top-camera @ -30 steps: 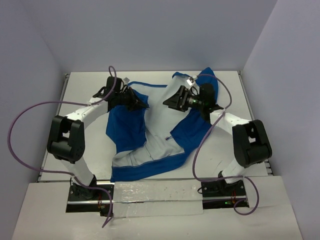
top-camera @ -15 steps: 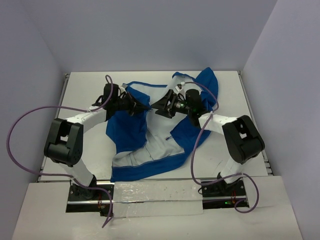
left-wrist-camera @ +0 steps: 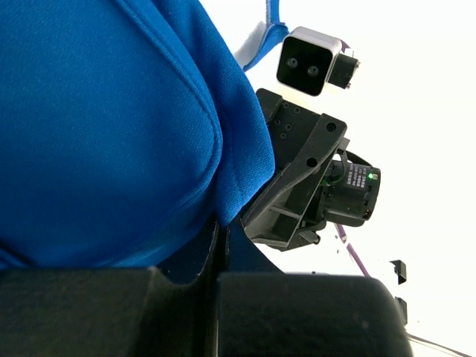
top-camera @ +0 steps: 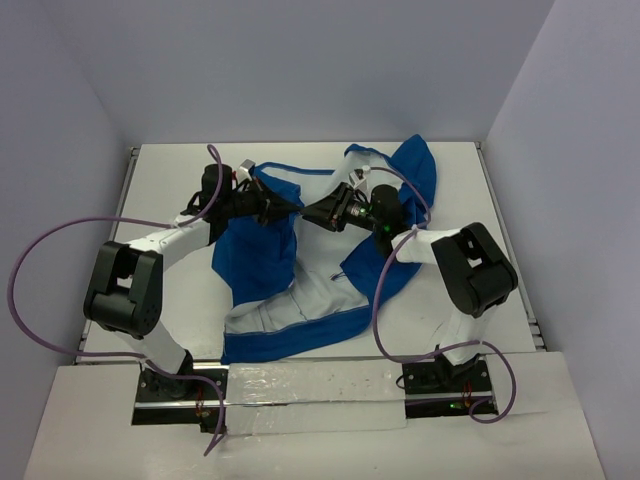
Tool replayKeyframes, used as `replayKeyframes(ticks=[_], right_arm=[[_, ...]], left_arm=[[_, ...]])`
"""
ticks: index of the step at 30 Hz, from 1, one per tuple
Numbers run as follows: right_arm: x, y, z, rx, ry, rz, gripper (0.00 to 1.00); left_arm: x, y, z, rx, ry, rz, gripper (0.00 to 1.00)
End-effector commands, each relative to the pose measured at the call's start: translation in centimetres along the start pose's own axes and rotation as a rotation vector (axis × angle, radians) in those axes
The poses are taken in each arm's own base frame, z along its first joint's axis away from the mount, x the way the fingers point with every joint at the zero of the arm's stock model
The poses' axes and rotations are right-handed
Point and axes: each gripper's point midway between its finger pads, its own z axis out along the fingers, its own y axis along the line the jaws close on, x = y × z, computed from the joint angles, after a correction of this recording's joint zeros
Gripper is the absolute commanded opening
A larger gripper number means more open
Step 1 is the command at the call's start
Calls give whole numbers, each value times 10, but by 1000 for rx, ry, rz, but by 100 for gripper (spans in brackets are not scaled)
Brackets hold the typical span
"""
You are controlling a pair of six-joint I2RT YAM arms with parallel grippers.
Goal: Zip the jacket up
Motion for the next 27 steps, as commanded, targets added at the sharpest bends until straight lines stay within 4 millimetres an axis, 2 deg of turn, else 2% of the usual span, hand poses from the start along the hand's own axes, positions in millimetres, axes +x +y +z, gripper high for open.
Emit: replayKeyframes(ticks=[1,18,20,23,24,26,27], right_arm=[[-2,19,0,-97,-2,-73,37],[-12,22,5,-121,-36,-68,36],[-13,26,5,-133,-36,-76,31],[-14,32,4,-142,-45,-93,5],[-14,32,3,-141,-47,-93,1],[-13,32,2,-141,-44,-98,0],[-12,32,2,-141,-40,-100,0]], left_arm=[[3,-31,-9,95,8,74,0],[7,-35,-12,115,16,72,0],[8,-34,-12,111,19,71,0],[10,-32,-13,103,20,72,0],[10,-31,-14,103,18,72,0],[11,-33,-15,114,26,64,3],[12,-34,-15,127,33,57,11]])
